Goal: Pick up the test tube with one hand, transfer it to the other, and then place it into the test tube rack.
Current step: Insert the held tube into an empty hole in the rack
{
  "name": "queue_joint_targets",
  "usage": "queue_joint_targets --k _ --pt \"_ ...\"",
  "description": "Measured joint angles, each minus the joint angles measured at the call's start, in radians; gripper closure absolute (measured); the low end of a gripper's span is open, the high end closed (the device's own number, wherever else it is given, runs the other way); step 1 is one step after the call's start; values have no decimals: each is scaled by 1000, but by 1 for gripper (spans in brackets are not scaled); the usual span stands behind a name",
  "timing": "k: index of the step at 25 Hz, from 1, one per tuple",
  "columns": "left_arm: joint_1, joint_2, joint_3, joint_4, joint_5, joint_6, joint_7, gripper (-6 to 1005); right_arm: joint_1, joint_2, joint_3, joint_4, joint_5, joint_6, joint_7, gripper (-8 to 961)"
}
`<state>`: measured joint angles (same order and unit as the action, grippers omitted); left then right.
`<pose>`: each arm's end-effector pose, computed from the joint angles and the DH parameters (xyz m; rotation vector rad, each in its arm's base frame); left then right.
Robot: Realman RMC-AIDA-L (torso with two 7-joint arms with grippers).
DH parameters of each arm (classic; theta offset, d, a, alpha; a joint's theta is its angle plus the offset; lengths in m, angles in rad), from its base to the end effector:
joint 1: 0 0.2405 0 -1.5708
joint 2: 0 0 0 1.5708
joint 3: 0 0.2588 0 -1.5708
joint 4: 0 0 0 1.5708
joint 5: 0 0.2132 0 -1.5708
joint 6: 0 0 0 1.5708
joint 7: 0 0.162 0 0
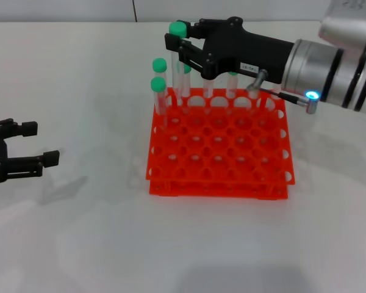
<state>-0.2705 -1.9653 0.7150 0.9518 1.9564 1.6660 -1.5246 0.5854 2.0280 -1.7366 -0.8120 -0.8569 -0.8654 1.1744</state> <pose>-0.3230 0.2923 0.0753 -2.5975 -0.7170 -0.4834 0.1146 0.3965 -0.0695 -2.5171 0.2932 0.9658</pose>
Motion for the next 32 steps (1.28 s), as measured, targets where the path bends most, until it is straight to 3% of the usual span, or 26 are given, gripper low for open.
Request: queue_joint_targets --k 24,32 --pt "-29 -2 -2 -1 1 10 20 130 28 0 -48 69 75 53 -84 689" --pt "-30 -3 -2 -1 1 11 21 131 39 0 -100 121 218 45 -204 689"
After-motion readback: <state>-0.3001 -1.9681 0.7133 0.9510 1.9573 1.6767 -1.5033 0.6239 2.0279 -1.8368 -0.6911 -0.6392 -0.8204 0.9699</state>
